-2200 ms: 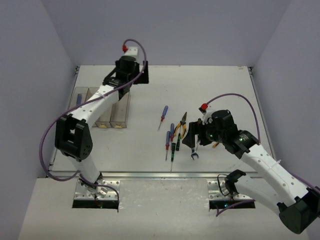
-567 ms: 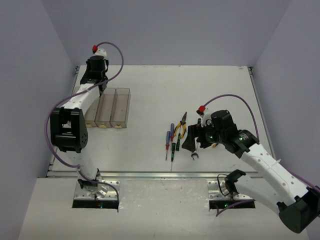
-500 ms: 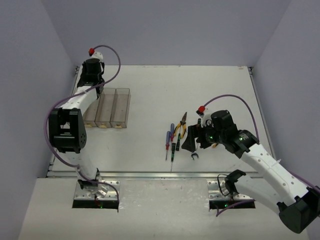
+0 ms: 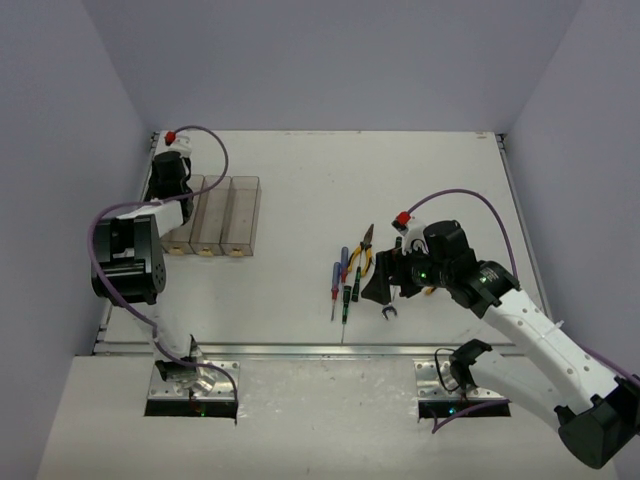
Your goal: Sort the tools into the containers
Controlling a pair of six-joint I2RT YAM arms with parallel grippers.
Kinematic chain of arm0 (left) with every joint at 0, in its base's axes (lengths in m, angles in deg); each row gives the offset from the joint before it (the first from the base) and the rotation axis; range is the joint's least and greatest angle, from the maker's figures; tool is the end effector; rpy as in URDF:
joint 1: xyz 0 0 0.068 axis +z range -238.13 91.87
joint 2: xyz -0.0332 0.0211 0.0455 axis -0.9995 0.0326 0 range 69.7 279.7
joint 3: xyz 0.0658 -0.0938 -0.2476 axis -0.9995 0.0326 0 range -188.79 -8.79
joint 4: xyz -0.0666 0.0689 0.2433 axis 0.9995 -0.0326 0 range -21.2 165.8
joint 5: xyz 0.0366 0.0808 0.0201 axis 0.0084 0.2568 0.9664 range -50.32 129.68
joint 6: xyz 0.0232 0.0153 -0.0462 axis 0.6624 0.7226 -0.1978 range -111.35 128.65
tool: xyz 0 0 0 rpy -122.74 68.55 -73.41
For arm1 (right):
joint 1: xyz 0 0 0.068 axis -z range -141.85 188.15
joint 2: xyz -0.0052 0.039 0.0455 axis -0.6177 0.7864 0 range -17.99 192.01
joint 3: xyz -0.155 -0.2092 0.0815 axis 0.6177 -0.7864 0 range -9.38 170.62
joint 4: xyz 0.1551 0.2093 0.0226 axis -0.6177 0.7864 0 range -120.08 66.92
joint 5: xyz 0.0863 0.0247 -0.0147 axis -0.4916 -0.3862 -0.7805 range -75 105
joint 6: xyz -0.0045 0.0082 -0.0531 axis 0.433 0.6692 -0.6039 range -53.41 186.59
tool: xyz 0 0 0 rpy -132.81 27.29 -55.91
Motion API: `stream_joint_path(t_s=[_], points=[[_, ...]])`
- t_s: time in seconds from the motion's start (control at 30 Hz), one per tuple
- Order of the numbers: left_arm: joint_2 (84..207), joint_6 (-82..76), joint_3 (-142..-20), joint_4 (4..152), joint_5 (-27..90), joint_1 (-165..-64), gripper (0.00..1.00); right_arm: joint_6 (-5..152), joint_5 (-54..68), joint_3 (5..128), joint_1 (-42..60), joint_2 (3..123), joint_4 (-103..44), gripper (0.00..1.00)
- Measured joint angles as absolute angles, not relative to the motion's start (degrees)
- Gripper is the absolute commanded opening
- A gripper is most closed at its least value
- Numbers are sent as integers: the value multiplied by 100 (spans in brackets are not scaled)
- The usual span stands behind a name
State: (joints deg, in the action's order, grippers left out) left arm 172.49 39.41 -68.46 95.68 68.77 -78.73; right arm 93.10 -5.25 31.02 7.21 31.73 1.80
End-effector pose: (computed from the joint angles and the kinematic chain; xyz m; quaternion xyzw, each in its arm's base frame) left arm 0.3868 0.0815 0.2058 0.0140 0.8199 0.3798 0.4282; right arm 0.1495 0.1040 0.2636 -0.1073 0.8930 0.3358 0.2797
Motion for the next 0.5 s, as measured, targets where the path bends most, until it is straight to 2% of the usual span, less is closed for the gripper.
stream_joint_path(t_s=[0.17, 0.23, 0.27, 0.33, 0.4, 0.5], points=[[17249, 3920, -6692, 9655, 6702, -7700, 9, 9310, -555, 3100, 721, 3157, 171, 99], [17249, 3924, -6692, 9724, 6639, -7691, 24, 9310, -580, 3100, 721, 3157, 169, 99], [17249, 3920, -6692, 9737, 6584, -7691, 38, 9310, -591, 3100, 721, 3157, 171, 99], [17249, 3901, -6692, 9737, 6496, -7691, 51, 9310, -608, 3100, 721, 3155, 171, 99], [17249, 3871, -6694, 9723, 6420, -7691, 69, 9310, -608, 3100, 721, 3148, 171, 99], [17249, 3822, -6702, 9686, 6344, -7691, 87, 9308, -608, 3100, 721, 3142, 171, 99]])
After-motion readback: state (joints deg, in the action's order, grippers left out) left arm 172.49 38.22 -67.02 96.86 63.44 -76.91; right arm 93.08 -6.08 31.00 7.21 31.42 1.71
